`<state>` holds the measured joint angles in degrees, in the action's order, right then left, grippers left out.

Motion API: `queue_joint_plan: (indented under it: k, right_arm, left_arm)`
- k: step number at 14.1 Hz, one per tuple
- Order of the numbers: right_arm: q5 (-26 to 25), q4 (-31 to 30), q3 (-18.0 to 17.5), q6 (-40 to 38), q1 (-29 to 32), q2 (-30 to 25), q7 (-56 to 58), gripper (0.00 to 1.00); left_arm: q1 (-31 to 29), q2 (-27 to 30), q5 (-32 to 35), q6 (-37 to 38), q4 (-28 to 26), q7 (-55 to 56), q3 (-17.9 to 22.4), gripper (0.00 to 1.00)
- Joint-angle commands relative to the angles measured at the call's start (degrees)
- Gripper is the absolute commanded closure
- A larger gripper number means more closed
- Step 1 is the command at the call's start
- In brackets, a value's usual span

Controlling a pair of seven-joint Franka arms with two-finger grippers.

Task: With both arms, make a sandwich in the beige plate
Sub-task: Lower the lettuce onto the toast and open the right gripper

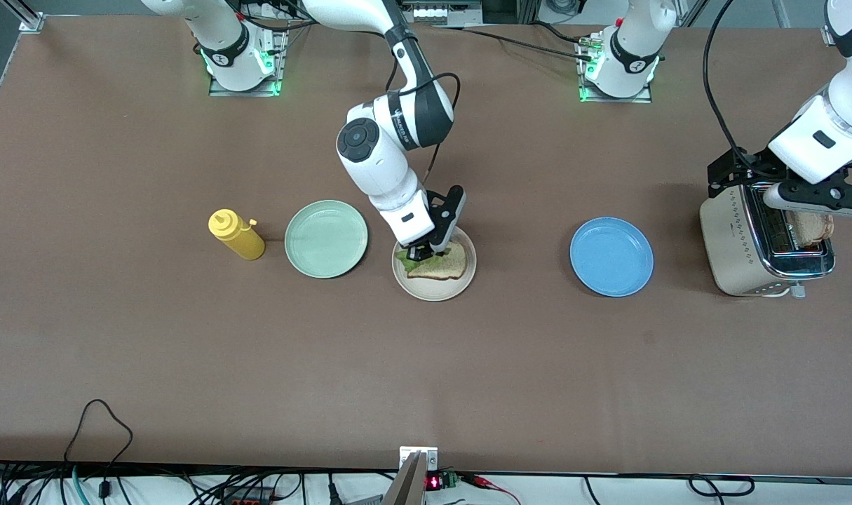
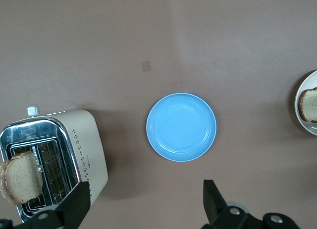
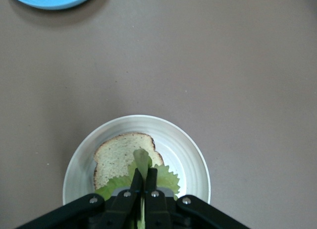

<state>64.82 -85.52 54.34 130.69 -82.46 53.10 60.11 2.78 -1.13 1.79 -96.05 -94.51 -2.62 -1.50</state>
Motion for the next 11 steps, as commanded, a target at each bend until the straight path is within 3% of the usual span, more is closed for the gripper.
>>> queue_joint_plan:
  k: [1, 2, 4, 5, 6, 8, 11]
  right_arm:
    - [0.8, 0.2, -0.6, 1.4, 0.3, 0.5, 0.1, 1.0]
    - [0.9, 0.2, -0.6, 1.4, 0.3, 0.4, 0.1, 0.99]
    - [0.9, 0.2, -0.6, 1.4, 0.3, 0.4, 0.1, 0.8]
    - [1.0, 0.2, -0.6, 1.5, 0.3, 0.4, 0.1, 0.37]
    - [2.2, 0.2, -0.6, 1.4, 0.2, 0.3, 0.3, 0.0]
    - [5.1, 0.2, -0.3, 1.4, -0.4, -0.3, -0.2, 0.0]
    - [5.4, 0.4, 1.2, 0.7, -0.8, -1.9, -6.4, 0.0]
  left_arm:
    - [-0.3, 0.3, -0.5, 0.6, 0.2, -0.2, 0.0, 0.0]
    - [-0.3, 0.3, -0.5, 0.6, 0.2, -0.3, 0.0, 0.0]
    - [-0.3, 0.3, -0.5, 0.6, 0.2, -0.2, 0.0, 0.0]
    - [-0.3, 0.3, -0.5, 0.6, 0.2, -0.3, 0.0, 0.0]
    - [-0.3, 0.3, -0.5, 0.6, 0.2, -0.3, 0.0, 0.0]
    - [-0.3, 0.3, -0.5, 0.6, 0.2, -0.3, 0.0, 0.0]
    - [-0.3, 0.3, -0.5, 0.6, 0.2, -0.3, 0.0, 0.0]
